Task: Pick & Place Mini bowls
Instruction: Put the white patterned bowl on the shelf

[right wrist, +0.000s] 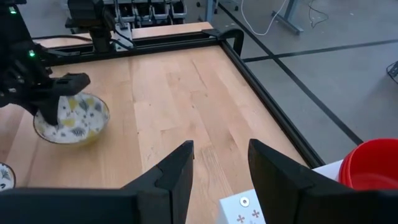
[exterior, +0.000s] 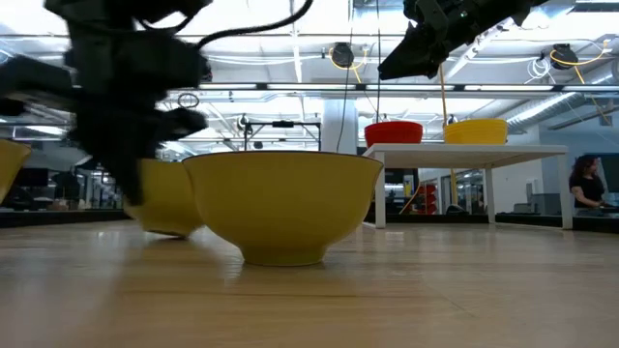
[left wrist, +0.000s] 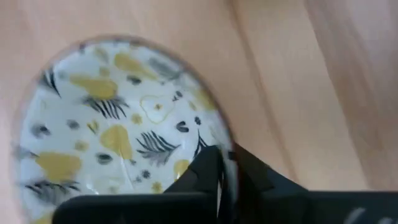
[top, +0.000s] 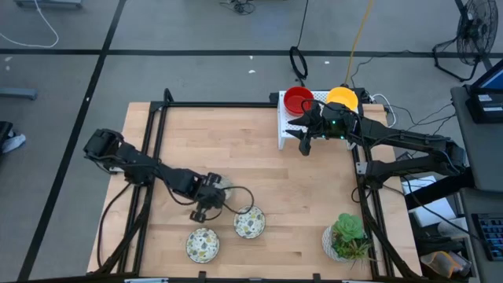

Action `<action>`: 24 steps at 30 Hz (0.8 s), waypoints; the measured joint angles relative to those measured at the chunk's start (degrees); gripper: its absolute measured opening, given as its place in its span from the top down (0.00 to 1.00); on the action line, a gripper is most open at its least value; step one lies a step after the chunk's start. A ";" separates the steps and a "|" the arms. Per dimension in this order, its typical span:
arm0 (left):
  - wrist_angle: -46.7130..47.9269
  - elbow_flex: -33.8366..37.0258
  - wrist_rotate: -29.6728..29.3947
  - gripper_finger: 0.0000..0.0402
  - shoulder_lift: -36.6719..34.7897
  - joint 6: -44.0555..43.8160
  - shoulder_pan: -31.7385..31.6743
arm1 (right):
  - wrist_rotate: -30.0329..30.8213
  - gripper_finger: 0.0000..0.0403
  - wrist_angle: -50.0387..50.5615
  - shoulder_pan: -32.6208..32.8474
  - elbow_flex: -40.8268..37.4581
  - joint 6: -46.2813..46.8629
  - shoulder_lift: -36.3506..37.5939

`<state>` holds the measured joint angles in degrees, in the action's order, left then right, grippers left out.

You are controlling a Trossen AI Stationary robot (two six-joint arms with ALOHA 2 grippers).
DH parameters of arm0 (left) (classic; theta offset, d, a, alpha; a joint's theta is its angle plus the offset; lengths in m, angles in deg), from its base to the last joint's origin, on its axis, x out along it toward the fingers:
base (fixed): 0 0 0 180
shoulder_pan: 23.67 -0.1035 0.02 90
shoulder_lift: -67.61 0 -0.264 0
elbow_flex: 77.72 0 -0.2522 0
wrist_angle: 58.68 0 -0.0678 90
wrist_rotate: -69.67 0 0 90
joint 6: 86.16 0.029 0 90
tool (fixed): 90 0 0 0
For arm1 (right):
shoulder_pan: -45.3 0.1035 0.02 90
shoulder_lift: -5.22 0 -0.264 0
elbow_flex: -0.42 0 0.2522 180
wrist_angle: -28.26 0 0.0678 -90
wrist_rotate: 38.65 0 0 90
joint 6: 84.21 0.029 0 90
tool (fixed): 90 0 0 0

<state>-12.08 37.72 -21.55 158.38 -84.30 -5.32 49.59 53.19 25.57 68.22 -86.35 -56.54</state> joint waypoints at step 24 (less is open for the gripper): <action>-13.28 -19.39 -4.72 0.92 18.75 16.43 -16.96 | 0.09 0.70 1.00 8.07 0.09 1.44 0.78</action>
<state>-25.36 18.33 -26.27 177.12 -67.87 -22.28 49.68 54.19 33.64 68.31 -84.90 -55.76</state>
